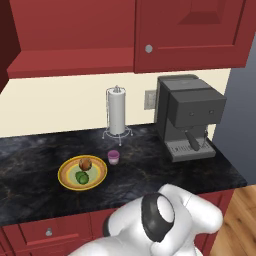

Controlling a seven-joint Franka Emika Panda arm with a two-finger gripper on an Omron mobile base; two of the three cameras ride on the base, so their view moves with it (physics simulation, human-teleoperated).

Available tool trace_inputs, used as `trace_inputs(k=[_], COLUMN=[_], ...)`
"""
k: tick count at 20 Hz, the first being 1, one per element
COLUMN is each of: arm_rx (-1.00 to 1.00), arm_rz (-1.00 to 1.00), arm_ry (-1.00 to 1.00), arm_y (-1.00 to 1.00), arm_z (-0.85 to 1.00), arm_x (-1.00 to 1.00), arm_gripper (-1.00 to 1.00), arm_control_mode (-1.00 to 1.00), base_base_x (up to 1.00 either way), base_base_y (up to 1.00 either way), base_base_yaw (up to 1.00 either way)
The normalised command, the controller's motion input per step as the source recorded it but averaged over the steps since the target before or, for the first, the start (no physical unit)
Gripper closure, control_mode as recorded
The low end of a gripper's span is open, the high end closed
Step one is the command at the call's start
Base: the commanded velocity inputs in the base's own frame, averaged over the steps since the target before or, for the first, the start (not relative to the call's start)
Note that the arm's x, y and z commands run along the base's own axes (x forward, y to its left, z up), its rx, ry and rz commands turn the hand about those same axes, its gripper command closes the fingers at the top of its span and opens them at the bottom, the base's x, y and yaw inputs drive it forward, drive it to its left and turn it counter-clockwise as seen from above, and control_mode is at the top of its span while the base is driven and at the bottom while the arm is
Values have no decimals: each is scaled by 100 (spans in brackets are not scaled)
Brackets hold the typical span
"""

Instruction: Pick the avocado and bread from the counter and place them on the plate. Then pick the jam from the cabinet and place it next to the plate. Lastly close the cabinet door.

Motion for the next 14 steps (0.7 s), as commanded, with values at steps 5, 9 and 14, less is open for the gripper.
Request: trace_inputs(k=[5,9,14], arm_rx=[-13,-9,-8], arm_rz=[-24,-33,-25], arm_ry=[-5,-5,-6], arm_y=[17,19,26], arm_z=[9,0,0], arm_x=[16,11,17], arm_gripper=[-100,-100,-100], arm_control_mode=[-100,-100,-100], base_base_x=[0,0,0], base_base_y=[0,0,0], base_base_yaw=[0,0,0])
